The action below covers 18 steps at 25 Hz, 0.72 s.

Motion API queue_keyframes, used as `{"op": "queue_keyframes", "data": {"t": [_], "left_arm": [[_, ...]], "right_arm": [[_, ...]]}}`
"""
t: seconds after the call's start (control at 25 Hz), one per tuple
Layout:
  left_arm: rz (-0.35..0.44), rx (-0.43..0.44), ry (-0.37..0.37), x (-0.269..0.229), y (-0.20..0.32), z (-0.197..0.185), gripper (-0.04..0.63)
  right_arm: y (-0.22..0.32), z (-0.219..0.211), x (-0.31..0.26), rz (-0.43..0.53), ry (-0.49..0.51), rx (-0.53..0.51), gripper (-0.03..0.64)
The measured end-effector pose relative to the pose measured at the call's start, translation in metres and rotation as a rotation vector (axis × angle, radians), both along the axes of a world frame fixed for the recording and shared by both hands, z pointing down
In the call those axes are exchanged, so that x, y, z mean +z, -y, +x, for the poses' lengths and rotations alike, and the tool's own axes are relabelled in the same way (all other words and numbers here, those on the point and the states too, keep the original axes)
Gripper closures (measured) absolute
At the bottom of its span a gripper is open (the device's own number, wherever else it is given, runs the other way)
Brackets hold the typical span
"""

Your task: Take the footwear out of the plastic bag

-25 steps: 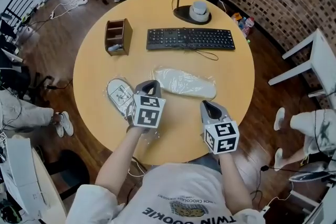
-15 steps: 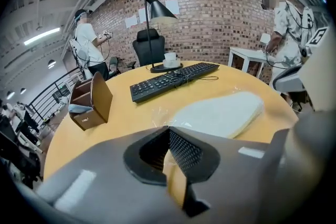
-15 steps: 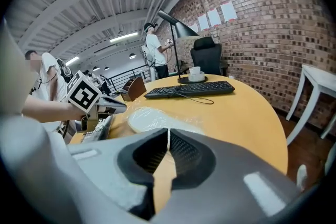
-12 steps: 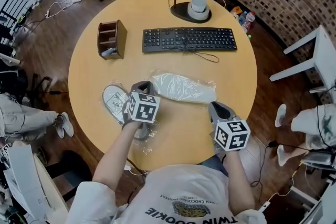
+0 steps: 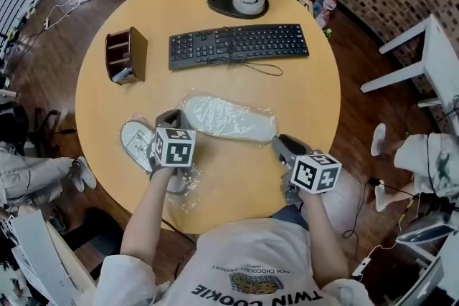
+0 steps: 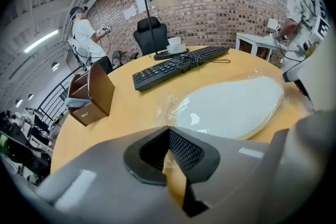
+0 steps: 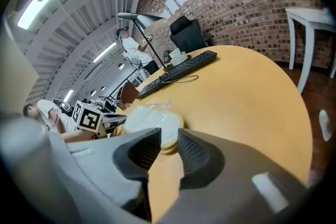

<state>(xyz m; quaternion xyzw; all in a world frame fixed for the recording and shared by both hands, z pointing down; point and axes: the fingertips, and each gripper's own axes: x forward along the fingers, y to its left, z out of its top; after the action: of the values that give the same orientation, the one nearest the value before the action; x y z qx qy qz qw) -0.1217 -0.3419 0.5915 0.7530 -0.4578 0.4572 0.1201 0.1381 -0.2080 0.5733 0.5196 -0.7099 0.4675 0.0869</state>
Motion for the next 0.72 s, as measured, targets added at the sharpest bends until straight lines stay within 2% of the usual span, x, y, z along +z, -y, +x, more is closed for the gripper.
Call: {"op": "queue_keyframes", "data": {"t": [0.28,0.52,0.72], "left_arm": [[-0.044,-0.036,0.016,0.010,0.004,-0.007,0.589],[-0.092,-0.039,0.009,0.015,0.006,-0.007,0.589],[-0.099,-0.031,0.013,0.016,0.006,-0.007,0.589]], "right_arm": [[0.001,-0.009,0.005,-0.053,0.147,-0.022,0.464],[0.002,-0.007,0.016,-0.102,0.225,-0.007,0.452],[0.005,-0.017,0.022,-0.138,0.329,-0.017,0.439]]}}
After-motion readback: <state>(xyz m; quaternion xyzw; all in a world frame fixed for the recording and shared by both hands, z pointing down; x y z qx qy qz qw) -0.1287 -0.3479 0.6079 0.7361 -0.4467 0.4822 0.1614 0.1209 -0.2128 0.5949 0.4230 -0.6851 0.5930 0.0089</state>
